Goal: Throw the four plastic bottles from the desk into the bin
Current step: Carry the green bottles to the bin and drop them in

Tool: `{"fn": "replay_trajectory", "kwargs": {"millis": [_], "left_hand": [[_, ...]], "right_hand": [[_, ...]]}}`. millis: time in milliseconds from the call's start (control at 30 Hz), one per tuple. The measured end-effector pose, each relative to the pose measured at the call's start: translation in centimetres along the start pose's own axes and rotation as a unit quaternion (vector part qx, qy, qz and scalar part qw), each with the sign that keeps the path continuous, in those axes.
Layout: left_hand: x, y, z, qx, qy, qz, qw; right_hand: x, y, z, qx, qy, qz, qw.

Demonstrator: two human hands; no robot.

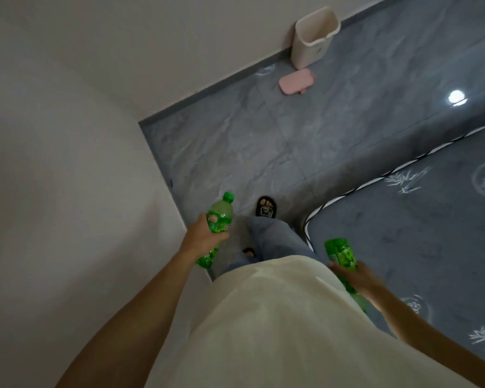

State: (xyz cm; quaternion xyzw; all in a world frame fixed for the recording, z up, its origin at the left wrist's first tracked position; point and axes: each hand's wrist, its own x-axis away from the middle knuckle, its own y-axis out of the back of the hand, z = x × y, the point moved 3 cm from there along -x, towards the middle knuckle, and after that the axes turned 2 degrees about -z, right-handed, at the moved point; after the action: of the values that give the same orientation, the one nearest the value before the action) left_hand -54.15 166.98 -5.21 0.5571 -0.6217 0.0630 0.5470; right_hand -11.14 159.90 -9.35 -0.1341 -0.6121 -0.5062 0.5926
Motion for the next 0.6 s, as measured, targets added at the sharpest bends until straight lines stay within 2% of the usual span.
{"fn": "replay_trajectory", "kwargs": {"millis": [200, 367, 500, 600], "left_hand": [[-4.8, 2.3, -4.3, -0.05, -0.022, 0.024, 0.998], [-7.6, 4.8, -5.7, -0.097, 0.051, 0.054, 0.992], [-10.6, 7.0, -8.7, -0.156, 0.061, 0.084, 0.982], [-14.1, 8.5, -12.5, -0.182, 0.051, 0.096, 0.977]], "right_hand": [[-4.9, 4.3, 7.6, -0.085, -0.006, -0.009, 0.996], [-8.2, 9.7, 15.9, -0.132, 0.013, -0.036, 0.99], [-11.1, 14.3, 21.8, -0.173, 0.06, -0.065, 0.981], [-13.4, 17.4, 24.9, -0.195, 0.062, -0.066, 0.977]]}}
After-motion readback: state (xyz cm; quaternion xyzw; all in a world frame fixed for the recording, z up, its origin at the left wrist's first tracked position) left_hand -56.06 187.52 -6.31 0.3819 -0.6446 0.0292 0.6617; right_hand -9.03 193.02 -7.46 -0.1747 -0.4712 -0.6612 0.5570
